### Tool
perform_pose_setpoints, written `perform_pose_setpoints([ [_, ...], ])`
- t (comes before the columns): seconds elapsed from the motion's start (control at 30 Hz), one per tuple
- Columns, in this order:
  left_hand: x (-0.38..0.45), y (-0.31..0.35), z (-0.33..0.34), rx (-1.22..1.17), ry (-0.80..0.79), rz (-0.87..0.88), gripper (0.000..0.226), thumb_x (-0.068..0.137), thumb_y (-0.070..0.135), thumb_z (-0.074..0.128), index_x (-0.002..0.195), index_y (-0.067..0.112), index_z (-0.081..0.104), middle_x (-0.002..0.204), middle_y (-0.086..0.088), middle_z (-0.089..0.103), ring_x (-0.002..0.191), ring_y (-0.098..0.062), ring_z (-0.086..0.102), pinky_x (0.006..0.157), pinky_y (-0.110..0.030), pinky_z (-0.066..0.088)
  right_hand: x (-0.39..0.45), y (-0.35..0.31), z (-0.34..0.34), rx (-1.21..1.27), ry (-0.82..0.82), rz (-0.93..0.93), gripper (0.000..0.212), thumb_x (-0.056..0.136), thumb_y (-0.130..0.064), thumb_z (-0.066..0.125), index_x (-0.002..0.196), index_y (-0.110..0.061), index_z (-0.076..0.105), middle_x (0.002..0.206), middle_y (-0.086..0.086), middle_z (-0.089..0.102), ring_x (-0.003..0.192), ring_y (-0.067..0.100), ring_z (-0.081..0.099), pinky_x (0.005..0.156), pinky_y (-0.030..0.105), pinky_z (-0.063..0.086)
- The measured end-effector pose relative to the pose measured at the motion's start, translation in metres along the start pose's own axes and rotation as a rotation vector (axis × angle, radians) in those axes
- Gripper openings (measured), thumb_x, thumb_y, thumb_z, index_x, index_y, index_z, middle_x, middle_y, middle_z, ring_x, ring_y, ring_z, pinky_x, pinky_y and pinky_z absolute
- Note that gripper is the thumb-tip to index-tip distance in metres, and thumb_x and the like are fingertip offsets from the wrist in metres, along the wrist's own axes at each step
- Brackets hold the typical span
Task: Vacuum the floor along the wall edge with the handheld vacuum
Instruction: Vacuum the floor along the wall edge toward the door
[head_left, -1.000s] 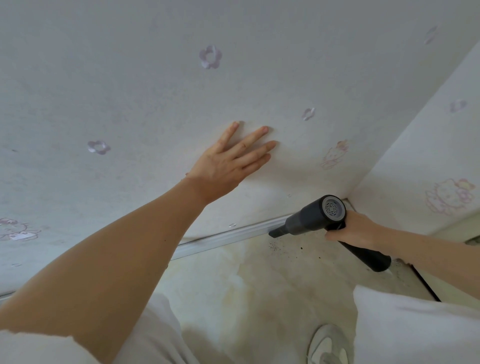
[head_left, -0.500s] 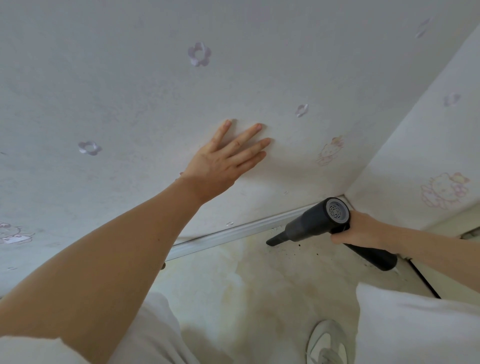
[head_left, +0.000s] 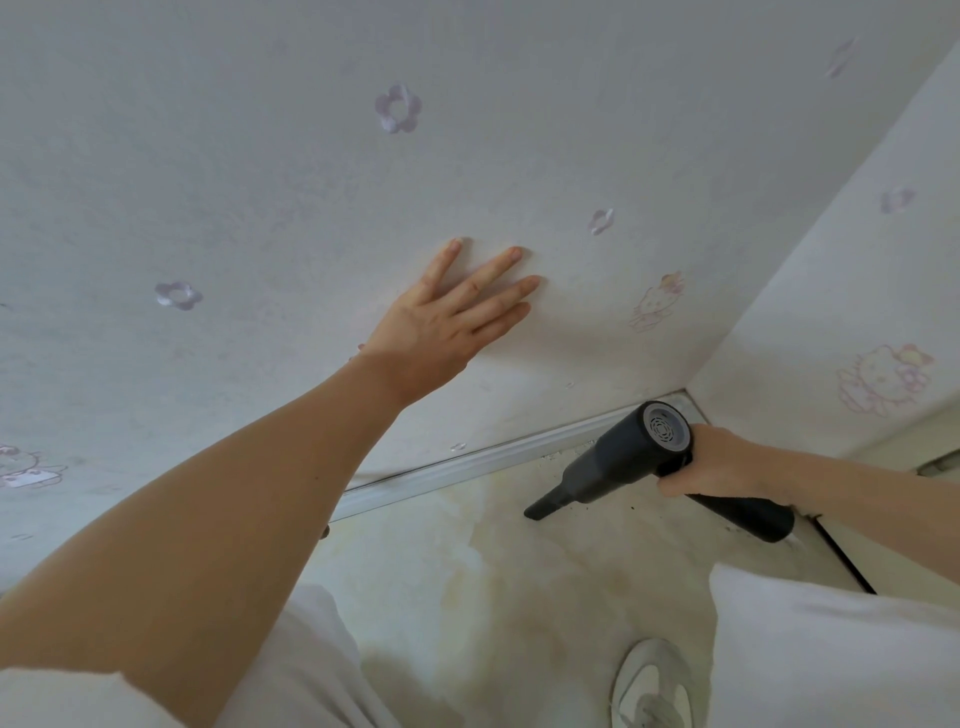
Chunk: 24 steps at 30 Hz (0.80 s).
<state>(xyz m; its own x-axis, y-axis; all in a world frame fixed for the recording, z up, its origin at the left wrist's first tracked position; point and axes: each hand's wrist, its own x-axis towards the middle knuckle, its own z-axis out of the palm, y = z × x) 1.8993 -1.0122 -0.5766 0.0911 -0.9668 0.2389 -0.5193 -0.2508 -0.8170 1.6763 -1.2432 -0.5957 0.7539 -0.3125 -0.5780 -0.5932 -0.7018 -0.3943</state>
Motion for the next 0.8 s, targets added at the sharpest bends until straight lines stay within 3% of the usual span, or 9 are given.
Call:
perform_pose_setpoints([
  [0.3, 0.0, 0.001, 0.002, 0.02, 0.018, -0.002, 0.07, 0.096, 0.027, 0.039, 0.159, 0.023, 0.008, 0.166, -0.002, -0.008, 0.151, -0.034, -0.007, 0.112, -0.064, -0.019, 0.004, 0.009, -0.002, 0.002, 0.073, -0.001, 0.012, 0.078, -0.008, 0.067, 0.085, -0.007, 0.057, 0.071, 0.002, 0.057, 0.06, 0.009, 0.049, 0.053, 0.012, 0.039],
  [0.47, 0.0, 0.001, 0.002, 0.025, -0.009, 0.0, 0.074, 0.096, 0.033, 0.042, 0.159, 0.023, 0.004, 0.165, -0.002, -0.011, 0.15, -0.034, -0.012, 0.111, -0.065, -0.021, 0.007, 0.023, -0.005, 0.011, 0.068, 0.058, 0.016, 0.075, -0.014, 0.069, 0.088, -0.008, 0.061, 0.071, 0.001, 0.06, 0.067, 0.015, 0.054, 0.065, 0.025, 0.044],
  [0.8, 0.0, 0.001, 0.0, 0.044, -0.013, -0.001, 0.074, 0.096, 0.033, 0.042, 0.159, 0.023, 0.005, 0.165, -0.002, -0.01, 0.15, -0.035, -0.012, 0.11, -0.066, -0.022, 0.0, 0.035, -0.008, 0.003, 0.021, 0.04, 0.012, 0.072, -0.012, 0.069, 0.078, -0.013, 0.059, 0.065, 0.0, 0.061, 0.06, 0.013, 0.055, 0.06, 0.023, 0.044],
])
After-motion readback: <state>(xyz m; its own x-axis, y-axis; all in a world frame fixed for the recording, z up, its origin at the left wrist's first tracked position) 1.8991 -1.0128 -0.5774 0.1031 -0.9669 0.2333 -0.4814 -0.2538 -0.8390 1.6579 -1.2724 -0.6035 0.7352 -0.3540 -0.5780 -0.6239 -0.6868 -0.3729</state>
